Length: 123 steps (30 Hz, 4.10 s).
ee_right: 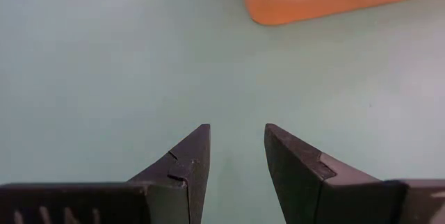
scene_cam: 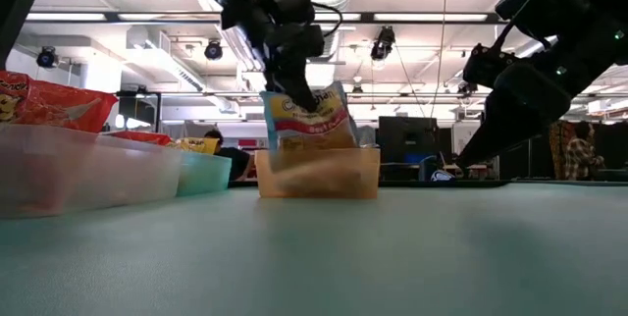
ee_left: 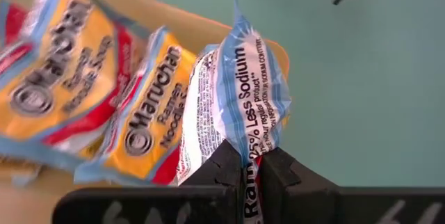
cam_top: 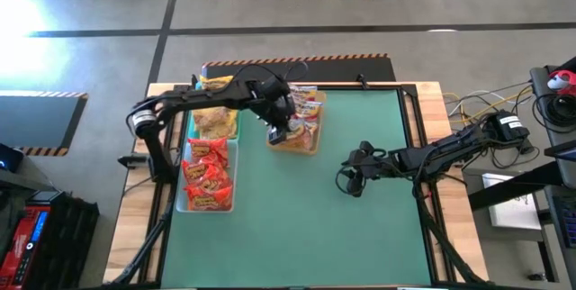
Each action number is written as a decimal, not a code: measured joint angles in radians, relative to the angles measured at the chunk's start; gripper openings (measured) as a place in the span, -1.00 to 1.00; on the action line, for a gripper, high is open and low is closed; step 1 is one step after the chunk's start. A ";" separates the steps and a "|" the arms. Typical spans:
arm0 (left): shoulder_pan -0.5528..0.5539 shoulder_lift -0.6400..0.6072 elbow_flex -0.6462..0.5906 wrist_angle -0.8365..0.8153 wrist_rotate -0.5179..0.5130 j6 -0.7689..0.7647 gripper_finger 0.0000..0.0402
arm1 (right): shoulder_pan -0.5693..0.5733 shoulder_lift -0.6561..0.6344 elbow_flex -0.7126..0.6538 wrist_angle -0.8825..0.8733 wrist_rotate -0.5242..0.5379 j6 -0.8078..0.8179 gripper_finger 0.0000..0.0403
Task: Sort Maruchan noodles
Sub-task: Put the blue noodle pack into the orange bin, then return to Home Position
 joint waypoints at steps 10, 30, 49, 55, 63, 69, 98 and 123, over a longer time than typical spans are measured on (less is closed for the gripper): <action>-0.001 0.059 0.000 0.018 0.187 0.094 -0.99 | 0.000 0.000 0.000 0.000 0.000 0.033 -0.37; -0.004 0.082 -0.001 0.059 -0.039 -0.062 -0.34 | 0.000 0.000 0.000 -0.001 0.000 0.040 -0.37; 0.012 0.079 0.232 -0.178 -0.067 -0.032 -0.06 | -0.077 -0.009 0.127 -0.264 0.000 -0.091 -0.37; 0.028 0.033 0.222 -0.315 -0.066 0.032 -0.05 | -0.084 -0.093 0.125 -0.291 -0.001 -0.111 -0.37; 0.061 -0.195 0.038 -0.316 -0.066 0.016 -0.05 | -0.192 -0.235 0.123 -0.287 0.002 -0.231 -0.37; 0.072 -0.470 -0.213 -0.163 -0.069 -0.120 -0.05 | -0.320 -0.266 0.113 -0.236 -0.002 -0.285 -0.37; 0.059 -1.502 -1.009 0.308 -0.276 -0.545 -0.05 | -0.631 -0.424 0.126 -0.225 -0.089 -0.368 -0.37; 0.060 -1.545 -1.399 0.811 -0.330 -0.627 -0.05 | -0.631 -0.424 0.125 -0.233 -0.079 -0.304 -0.37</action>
